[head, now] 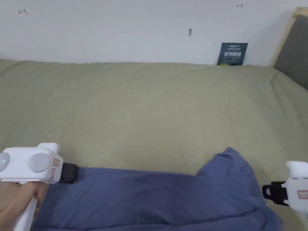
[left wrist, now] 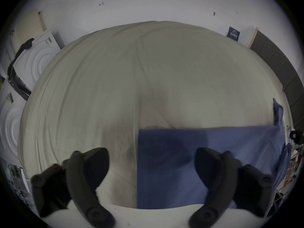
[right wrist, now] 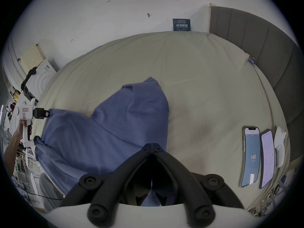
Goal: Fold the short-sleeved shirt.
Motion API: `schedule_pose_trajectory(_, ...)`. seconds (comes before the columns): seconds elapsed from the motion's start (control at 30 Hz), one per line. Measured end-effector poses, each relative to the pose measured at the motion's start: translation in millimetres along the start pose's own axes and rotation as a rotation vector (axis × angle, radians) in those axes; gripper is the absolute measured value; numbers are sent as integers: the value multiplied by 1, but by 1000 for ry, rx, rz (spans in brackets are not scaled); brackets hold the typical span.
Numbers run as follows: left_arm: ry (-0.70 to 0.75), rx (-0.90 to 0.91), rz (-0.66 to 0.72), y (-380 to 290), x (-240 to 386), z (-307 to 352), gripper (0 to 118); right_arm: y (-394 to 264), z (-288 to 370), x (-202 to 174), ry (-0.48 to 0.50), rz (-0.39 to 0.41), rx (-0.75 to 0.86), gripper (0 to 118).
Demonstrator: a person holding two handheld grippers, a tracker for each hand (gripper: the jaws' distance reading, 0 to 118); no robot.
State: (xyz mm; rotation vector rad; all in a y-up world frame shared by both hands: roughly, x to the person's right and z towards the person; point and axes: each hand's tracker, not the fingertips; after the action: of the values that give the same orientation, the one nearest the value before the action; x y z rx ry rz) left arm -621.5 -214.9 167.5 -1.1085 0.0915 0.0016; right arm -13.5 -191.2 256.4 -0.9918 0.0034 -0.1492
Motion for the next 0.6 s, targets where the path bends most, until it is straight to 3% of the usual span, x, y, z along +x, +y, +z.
schedule_pose_trajectory(0.03, -18, -4, -3, -3, 1, 2, 93, 2, -3, 1, -4, 1, -5, 0)
schedule_pose_trajectory(0.1, -134, -8, 6, -3, 2, 9, 21, 6, -8, 3, -4, 9, -10, 0)
schedule_pose_trajectory(0.13, -94, -1, -8, -2, 4, 12, 4, 7, -9, 4, -5, 14, -9, 0)
schedule_pose_trajectory(0.17, -82, 1, -29, -1, 7, 13, 4, 9, -10, 4, -12, 13, -3, 1)
schedule_pose_trajectory(0.2, -76, 0, -29, -2, 7, 11, 4, 12, -11, 4, -16, 5, 4, 11)
schedule_pose_trajectory(0.27, -74, -2, -27, -1, 5, 10, 4, 22, -14, 7, -27, -10, -19, 102)
schedule_pose_trajectory(0.3, -79, 0, -16, -2, 5, 7, 4, 23, -21, 8, -8, -16, -61, 118)
schedule_pose_trajectory(0.33, -80, 0, -8, -2, 5, 7, 4, 26, -21, 8, -13, -9, -10, 118)
schedule_pose_trajectory(0.5, -70, 8, -13, -5, 11, 8, 4, 44, -50, 14, -36, 1, -138, 118)
schedule_pose_trajectory(0.53, -71, 6, -10, -5, 12, 8, 4, 42, -55, 4, -44, 15, -180, 113)
schedule_pose_trajectory(0.57, -79, 1, -3, -4, 9, 6, 4, 40, -58, 1, -50, 38, -199, 97)
schedule_pose_trajectory(0.6, -78, 0, 0, -3, 8, 5, 4, 37, -59, -2, -56, 64, -197, 65)
